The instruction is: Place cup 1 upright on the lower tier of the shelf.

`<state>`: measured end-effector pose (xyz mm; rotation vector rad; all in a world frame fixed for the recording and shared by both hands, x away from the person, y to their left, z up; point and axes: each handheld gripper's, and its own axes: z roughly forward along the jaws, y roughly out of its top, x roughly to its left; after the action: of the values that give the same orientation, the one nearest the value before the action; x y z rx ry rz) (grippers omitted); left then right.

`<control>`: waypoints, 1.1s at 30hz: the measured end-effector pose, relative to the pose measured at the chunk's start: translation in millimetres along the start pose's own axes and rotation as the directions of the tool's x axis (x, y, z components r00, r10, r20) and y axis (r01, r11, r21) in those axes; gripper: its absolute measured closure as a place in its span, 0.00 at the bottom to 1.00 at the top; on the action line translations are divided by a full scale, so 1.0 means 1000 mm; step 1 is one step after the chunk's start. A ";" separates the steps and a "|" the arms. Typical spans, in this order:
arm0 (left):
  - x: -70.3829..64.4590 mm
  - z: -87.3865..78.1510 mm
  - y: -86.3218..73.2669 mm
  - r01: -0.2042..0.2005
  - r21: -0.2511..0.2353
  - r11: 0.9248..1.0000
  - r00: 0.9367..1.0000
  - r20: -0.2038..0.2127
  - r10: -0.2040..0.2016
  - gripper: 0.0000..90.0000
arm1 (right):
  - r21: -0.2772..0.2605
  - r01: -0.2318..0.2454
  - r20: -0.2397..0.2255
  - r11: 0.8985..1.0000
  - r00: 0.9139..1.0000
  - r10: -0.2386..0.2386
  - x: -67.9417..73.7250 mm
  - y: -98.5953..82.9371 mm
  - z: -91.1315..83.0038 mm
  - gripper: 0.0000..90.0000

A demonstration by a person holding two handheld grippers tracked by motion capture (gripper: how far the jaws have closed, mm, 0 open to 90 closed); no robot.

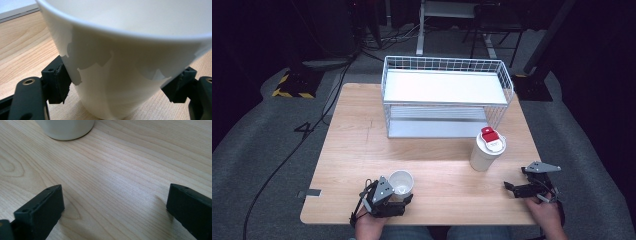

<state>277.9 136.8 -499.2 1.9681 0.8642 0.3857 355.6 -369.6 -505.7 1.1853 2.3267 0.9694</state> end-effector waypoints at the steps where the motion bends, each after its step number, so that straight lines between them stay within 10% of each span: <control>1: 0.000 0.000 0.000 -0.002 0.000 1.000 1.000 -0.004 0.002 0.25 | 0.000 0.000 0.000 1.000 1.000 0.000 0.000 0.000 0.000 0.02; 33: -0.003 -0.028 0.029 0.012 -0.002 1.000 1.000 0.017 -0.012 0.25 | 0.000 -0.001 0.001 1.000 1.000 0.001 0.000 0.000 0.000 0.02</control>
<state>271.7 143.3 -459.8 1.9611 0.8645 0.3622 355.6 -369.4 -505.7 1.1870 2.3256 0.9692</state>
